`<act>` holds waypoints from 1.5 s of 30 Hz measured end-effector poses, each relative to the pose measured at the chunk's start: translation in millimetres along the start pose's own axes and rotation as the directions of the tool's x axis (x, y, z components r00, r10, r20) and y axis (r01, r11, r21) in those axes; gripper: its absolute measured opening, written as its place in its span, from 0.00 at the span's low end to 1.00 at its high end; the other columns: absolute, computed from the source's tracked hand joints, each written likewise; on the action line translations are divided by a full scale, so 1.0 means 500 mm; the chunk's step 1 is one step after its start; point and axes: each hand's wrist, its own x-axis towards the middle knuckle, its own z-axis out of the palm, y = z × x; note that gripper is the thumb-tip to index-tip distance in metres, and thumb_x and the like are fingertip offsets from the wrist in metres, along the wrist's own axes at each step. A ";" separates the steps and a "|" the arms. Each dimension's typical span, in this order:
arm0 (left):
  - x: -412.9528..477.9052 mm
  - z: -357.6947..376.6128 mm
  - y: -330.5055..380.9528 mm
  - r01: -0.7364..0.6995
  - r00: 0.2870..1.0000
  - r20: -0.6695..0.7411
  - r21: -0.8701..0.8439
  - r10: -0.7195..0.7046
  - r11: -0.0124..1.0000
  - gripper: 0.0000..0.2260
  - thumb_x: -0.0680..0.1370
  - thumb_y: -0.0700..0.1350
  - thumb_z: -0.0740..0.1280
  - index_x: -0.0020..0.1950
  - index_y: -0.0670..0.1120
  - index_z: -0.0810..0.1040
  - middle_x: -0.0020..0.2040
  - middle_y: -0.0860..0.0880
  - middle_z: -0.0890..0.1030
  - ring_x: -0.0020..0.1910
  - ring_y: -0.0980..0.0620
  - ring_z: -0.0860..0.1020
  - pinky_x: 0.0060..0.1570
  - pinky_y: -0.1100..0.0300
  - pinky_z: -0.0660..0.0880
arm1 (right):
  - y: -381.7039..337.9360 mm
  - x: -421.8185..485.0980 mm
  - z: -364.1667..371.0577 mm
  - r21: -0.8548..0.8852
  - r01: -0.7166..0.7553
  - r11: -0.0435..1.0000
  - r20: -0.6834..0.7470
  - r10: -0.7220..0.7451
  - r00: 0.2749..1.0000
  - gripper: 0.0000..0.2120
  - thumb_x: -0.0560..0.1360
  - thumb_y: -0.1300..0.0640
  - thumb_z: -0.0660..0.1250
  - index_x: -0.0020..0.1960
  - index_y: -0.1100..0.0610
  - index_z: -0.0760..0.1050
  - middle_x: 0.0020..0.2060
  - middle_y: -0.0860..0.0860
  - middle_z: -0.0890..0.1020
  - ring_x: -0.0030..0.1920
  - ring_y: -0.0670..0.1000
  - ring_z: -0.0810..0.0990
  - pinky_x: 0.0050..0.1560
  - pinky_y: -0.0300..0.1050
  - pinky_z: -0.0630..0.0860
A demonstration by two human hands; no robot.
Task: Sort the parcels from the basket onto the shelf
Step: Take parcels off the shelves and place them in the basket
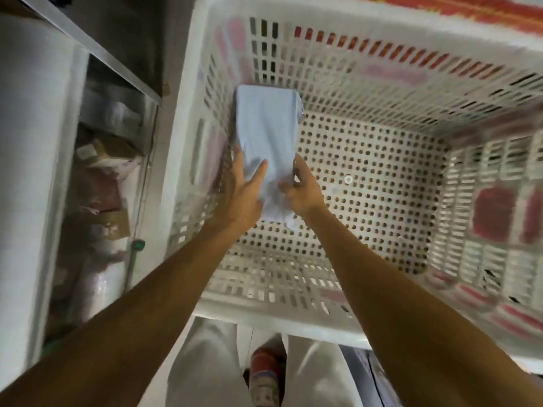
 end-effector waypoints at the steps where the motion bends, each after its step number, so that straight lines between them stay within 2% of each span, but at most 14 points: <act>1: 0.008 0.012 -0.012 0.001 0.999 0.038 0.106 -0.005 0.994 0.31 0.78 0.44 0.65 0.78 0.51 0.55 0.78 0.41 0.42 0.76 0.39 0.43 0.73 0.44 0.52 | 0.008 0.010 0.012 -0.021 -0.011 1.000 0.009 0.011 1.000 0.29 0.76 0.65 0.63 0.75 0.53 0.62 0.66 0.53 0.75 0.63 0.54 0.76 0.63 0.49 0.74; 4: 0.022 0.050 -0.033 -0.095 0.985 0.167 0.365 0.035 0.926 0.34 0.75 0.52 0.69 0.76 0.50 0.58 0.77 0.40 0.46 0.76 0.38 0.45 0.74 0.45 0.46 | 0.036 0.026 0.048 -0.033 -0.038 0.999 -0.040 0.037 0.999 0.29 0.78 0.63 0.63 0.76 0.52 0.60 0.67 0.52 0.74 0.63 0.53 0.75 0.54 0.32 0.71; 7: 0.024 0.075 -0.046 -0.153 0.987 0.116 0.433 0.114 0.888 0.32 0.76 0.44 0.66 0.77 0.49 0.55 0.78 0.38 0.44 0.76 0.38 0.43 0.74 0.48 0.41 | 0.060 0.046 0.068 0.001 -0.099 0.995 -0.104 0.098 0.990 0.30 0.78 0.62 0.63 0.77 0.52 0.58 0.68 0.54 0.73 0.63 0.54 0.75 0.43 0.20 0.67; 9: 0.024 0.079 -0.057 -0.192 0.981 0.100 0.494 0.165 0.848 0.33 0.76 0.40 0.62 0.78 0.48 0.51 0.77 0.37 0.43 0.76 0.37 0.42 0.73 0.49 0.38 | 0.061 0.063 0.070 -0.010 -0.120 0.993 -0.108 0.118 0.987 0.30 0.78 0.60 0.63 0.77 0.51 0.57 0.70 0.54 0.71 0.64 0.54 0.75 0.49 0.26 0.70; 12: 0.042 0.074 -0.069 -0.207 0.978 0.118 0.543 0.171 0.814 0.40 0.74 0.42 0.67 0.78 0.48 0.44 0.77 0.37 0.40 0.76 0.39 0.40 0.73 0.50 0.41 | 0.059 0.077 0.064 -0.040 -0.133 0.990 -0.042 0.131 0.991 0.32 0.78 0.59 0.65 0.78 0.52 0.55 0.69 0.55 0.71 0.65 0.56 0.74 0.63 0.45 0.73; 16: 0.054 0.054 -0.038 -0.073 0.994 0.111 0.528 0.016 0.846 0.46 0.72 0.44 0.72 0.78 0.48 0.42 0.78 0.40 0.40 0.77 0.42 0.42 0.73 0.52 0.50 | 0.043 0.072 0.048 -0.005 -0.221 0.975 0.003 0.221 0.975 0.27 0.77 0.61 0.65 0.74 0.57 0.62 0.66 0.57 0.74 0.64 0.59 0.75 0.63 0.57 0.74; 20: 0.034 0.006 -0.018 -0.178 0.973 0.212 0.445 0.089 0.878 0.38 0.74 0.42 0.68 0.77 0.51 0.49 0.78 0.42 0.48 0.76 0.40 0.49 0.72 0.49 0.54 | 0.006 0.011 0.033 -0.024 -0.227 0.974 0.020 0.227 0.974 0.29 0.77 0.58 0.67 0.75 0.56 0.61 0.68 0.54 0.71 0.65 0.58 0.74 0.61 0.48 0.73; 23: 0.006 -0.065 0.004 -0.244 0.933 0.323 0.249 0.157 0.937 0.34 0.79 0.45 0.63 0.78 0.55 0.44 0.79 0.49 0.46 0.77 0.44 0.49 0.72 0.46 0.54 | -0.036 -0.065 0.008 -0.201 -0.138 0.970 -0.012 0.139 0.990 0.31 0.78 0.54 0.66 0.77 0.55 0.57 0.72 0.55 0.67 0.69 0.56 0.70 0.63 0.44 0.67; 26: -0.028 -0.154 0.035 -0.320 0.903 0.332 0.097 0.272 0.942 0.31 0.81 0.48 0.59 0.78 0.57 0.43 0.79 0.49 0.47 0.77 0.48 0.51 0.73 0.47 0.56 | -0.099 -0.141 -0.024 -0.330 -0.063 0.942 -0.058 0.046 0.997 0.33 0.78 0.51 0.66 0.77 0.55 0.56 0.75 0.55 0.64 0.72 0.56 0.66 0.65 0.45 0.65; 32: -0.094 -0.380 0.098 -0.396 0.913 0.192 0.216 0.359 0.892 0.29 0.80 0.48 0.60 0.78 0.54 0.50 0.76 0.46 0.63 0.71 0.44 0.67 0.65 0.49 0.68 | -0.289 -0.265 -0.106 -0.453 0.057 0.890 -0.067 -0.098 0.993 0.39 0.77 0.44 0.65 0.79 0.52 0.49 0.77 0.57 0.54 0.76 0.58 0.55 0.73 0.54 0.57; 35: -0.145 -0.511 0.123 -0.328 0.945 0.062 0.227 0.322 0.917 0.27 0.79 0.48 0.61 0.77 0.54 0.56 0.73 0.47 0.67 0.66 0.44 0.71 0.61 0.50 0.72 | -0.423 -0.316 -0.141 -0.450 0.204 0.870 -0.051 -0.253 0.966 0.37 0.76 0.44 0.66 0.79 0.53 0.52 0.75 0.58 0.61 0.73 0.60 0.62 0.73 0.56 0.62; 37: -0.185 -0.600 0.125 -0.305 0.950 -0.008 0.196 0.313 0.932 0.24 0.79 0.49 0.62 0.75 0.54 0.62 0.70 0.46 0.71 0.62 0.45 0.74 0.57 0.53 0.73 | -0.514 -0.340 -0.146 -0.465 0.333 0.820 0.006 -0.373 0.928 0.36 0.76 0.44 0.66 0.77 0.54 0.56 0.73 0.57 0.66 0.71 0.58 0.67 0.71 0.52 0.65; 40: -0.267 -0.714 0.105 -0.250 0.956 -0.128 0.103 0.262 0.963 0.22 0.79 0.52 0.64 0.73 0.53 0.66 0.72 0.50 0.69 0.67 0.49 0.71 0.60 0.58 0.69 | -0.638 -0.373 -0.119 -0.456 0.511 0.728 0.147 -0.505 0.850 0.34 0.76 0.46 0.68 0.76 0.57 0.60 0.72 0.56 0.69 0.71 0.56 0.68 0.70 0.48 0.65; 45: -0.439 -0.850 0.050 -0.093 0.918 -0.390 -0.038 0.071 0.995 0.22 0.79 0.51 0.64 0.73 0.55 0.66 0.70 0.51 0.71 0.66 0.49 0.72 0.64 0.52 0.71 | -0.784 -0.447 -0.030 -0.413 0.726 0.550 0.399 -0.607 0.687 0.32 0.74 0.44 0.69 0.74 0.52 0.63 0.70 0.55 0.70 0.69 0.55 0.70 0.60 0.38 0.65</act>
